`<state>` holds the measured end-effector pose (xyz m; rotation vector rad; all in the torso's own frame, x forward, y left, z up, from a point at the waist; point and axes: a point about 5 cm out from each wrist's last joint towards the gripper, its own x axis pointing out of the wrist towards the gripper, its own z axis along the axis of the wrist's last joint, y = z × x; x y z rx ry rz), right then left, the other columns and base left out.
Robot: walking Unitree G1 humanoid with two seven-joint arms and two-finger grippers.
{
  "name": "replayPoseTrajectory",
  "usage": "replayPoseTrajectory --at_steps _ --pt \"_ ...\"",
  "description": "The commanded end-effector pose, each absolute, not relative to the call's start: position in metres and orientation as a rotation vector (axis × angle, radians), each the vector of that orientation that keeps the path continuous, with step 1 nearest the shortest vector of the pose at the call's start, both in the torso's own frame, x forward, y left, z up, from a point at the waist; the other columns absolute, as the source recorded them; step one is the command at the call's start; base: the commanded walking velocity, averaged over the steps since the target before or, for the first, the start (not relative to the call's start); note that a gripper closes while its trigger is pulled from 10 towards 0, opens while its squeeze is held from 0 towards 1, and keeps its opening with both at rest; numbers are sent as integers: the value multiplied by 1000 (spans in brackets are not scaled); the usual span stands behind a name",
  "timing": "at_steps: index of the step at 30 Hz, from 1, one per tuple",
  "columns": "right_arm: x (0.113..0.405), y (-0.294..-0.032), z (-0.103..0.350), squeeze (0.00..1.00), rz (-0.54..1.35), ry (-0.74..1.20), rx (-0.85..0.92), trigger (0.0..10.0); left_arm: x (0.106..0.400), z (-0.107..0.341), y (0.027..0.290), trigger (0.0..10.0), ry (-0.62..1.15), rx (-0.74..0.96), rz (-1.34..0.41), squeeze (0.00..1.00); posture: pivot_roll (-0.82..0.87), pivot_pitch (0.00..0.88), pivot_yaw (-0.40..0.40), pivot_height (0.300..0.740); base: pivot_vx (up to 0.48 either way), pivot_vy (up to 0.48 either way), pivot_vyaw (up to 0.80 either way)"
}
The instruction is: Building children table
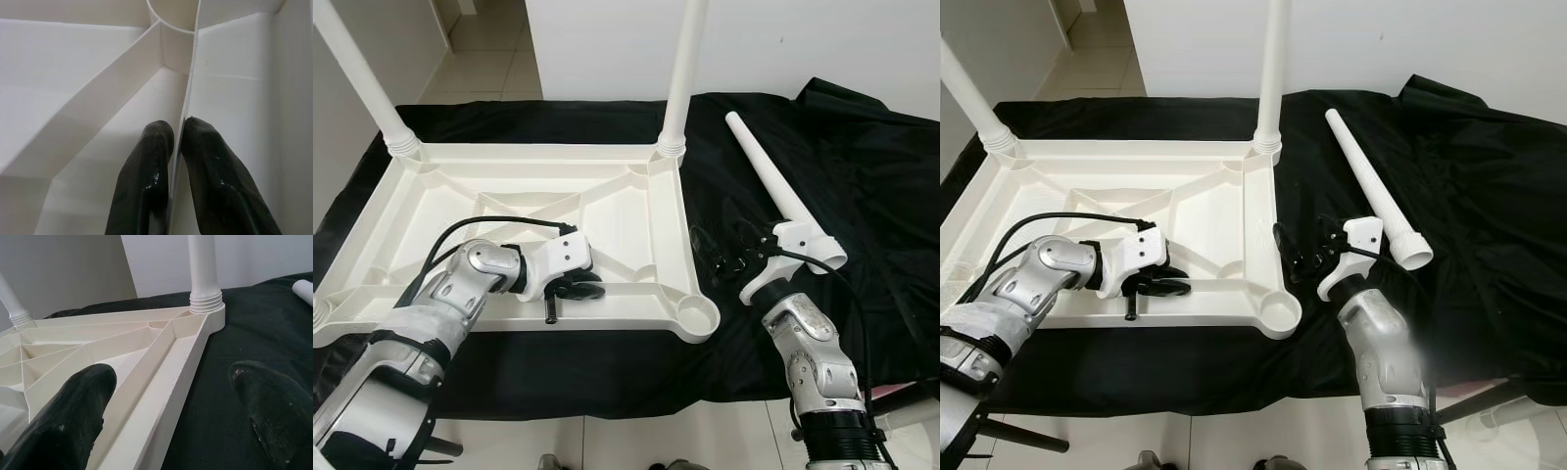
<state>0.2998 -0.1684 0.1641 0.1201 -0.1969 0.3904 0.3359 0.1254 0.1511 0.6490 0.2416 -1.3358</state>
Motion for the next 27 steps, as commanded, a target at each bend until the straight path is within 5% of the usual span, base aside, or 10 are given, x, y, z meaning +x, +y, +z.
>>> replayPoseTrajectory --at_steps 1,2,7,8,9,20,27 --pt "301 -167 163 0 387 -193 113 10000 347 153 132 10000 199 640 -1126 0 -81 92 40 740 0 0 0" --pt "301 -168 163 0 371 -197 109 10000 347 155 132 10000 194 632 -1122 1000 -81 92 39 740 0 0 0" --pt "305 -176 166 0 290 -225 98 10000 349 161 133 10000 161 628 -1102 1000 -83 96 38 740 0 0 0" --pt "306 -181 167 0 249 -236 93 10000 349 164 134 10000 144 610 -1104 439 -83 97 37 740 0 0 0" --pt "307 -186 169 0 213 -247 94 10000 349 168 134 10000 126 598 -1105 0 -84 98 37 740 0 0 0" --pt "318 -235 168 0 -160 -219 20 10000 352 213 127 10000 -106 386 -970 0 -81 111 30 740 0 0 0" --pt "318 -253 164 0 -240 -195 2 10000 352 232 118 10000 -173 255 -919 0 -76 118 21 740 0 0 0"
